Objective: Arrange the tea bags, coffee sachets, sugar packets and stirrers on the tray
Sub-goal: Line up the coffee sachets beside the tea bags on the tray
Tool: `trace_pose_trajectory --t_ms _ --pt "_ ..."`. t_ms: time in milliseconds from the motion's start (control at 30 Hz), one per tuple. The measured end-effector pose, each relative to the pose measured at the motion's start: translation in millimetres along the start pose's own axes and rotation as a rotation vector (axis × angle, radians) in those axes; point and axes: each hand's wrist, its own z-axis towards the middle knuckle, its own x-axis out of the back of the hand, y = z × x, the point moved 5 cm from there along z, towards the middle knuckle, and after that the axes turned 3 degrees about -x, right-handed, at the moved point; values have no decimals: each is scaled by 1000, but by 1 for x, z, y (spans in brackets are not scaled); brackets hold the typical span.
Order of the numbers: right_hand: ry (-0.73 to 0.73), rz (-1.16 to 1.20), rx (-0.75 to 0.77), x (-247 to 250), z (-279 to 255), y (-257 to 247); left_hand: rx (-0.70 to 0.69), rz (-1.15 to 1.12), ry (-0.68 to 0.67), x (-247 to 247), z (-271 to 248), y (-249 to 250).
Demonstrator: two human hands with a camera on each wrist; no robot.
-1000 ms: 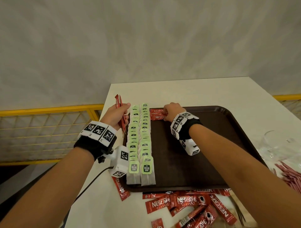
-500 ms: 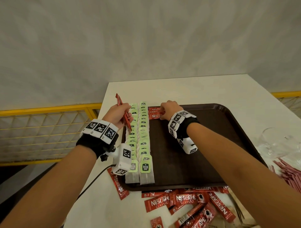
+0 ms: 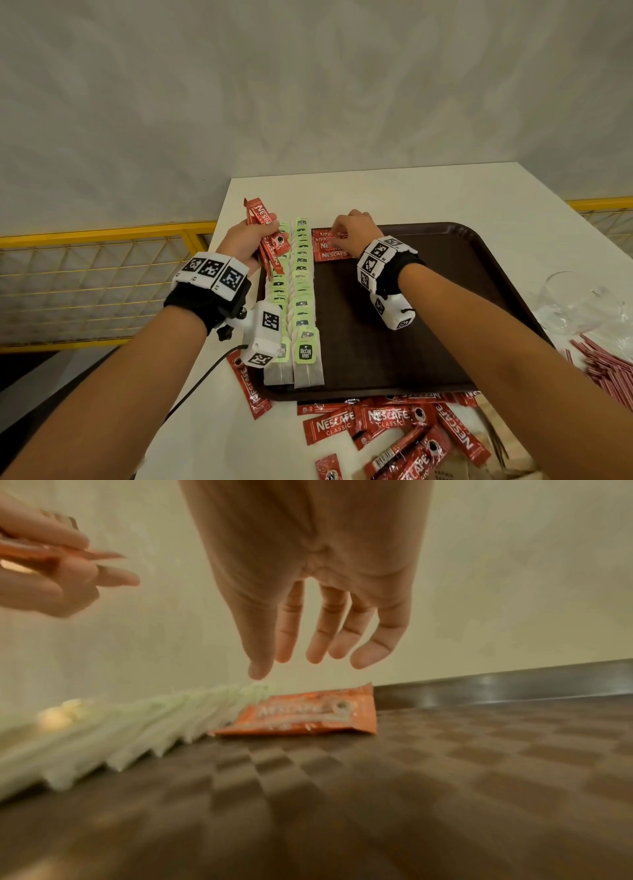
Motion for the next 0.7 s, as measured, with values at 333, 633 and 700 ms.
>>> trace_pose_trajectory --t_ms 333,633,700 --pt "-260 824 100 17 -22 -62 -56 116 -41 -18 -8 5" --pt "-254 923 49 23 -25 -59 -101 179 36 -17 -11 12" --pt "-232 968 43 27 -25 -60 -115 184 18 -20 -13 15"
